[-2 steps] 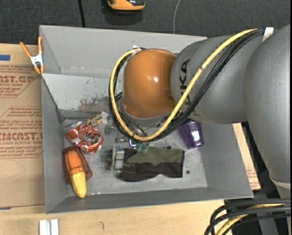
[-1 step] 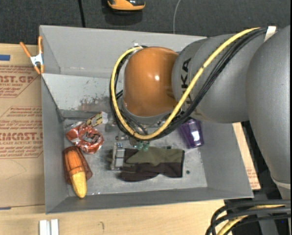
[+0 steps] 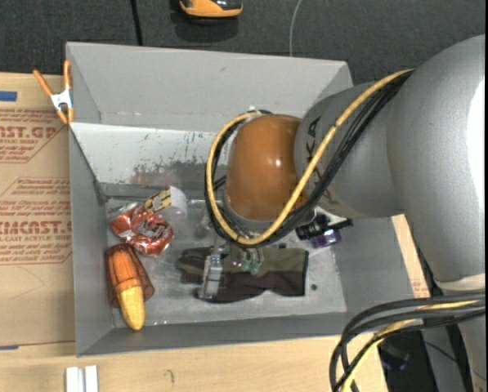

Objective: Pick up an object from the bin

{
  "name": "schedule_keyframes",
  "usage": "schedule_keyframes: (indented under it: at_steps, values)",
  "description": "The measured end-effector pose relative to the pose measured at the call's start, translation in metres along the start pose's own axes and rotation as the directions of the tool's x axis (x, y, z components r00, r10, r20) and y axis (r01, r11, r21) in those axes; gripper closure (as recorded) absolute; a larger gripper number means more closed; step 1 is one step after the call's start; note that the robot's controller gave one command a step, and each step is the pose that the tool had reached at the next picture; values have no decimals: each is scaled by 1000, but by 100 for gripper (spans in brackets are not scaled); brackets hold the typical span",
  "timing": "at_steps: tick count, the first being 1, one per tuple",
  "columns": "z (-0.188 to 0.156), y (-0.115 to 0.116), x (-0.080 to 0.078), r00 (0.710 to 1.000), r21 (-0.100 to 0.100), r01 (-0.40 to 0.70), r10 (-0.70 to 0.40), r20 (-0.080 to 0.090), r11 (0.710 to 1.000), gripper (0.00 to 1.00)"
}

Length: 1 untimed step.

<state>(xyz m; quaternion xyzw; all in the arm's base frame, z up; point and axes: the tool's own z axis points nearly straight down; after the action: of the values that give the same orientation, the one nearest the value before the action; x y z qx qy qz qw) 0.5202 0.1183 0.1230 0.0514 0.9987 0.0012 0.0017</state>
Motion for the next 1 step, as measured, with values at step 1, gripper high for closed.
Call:
schedule_keyframes:
  at_steps: [1]
  values:
    - [40,-36,-10,990,2,139,-139,-4,990,0]
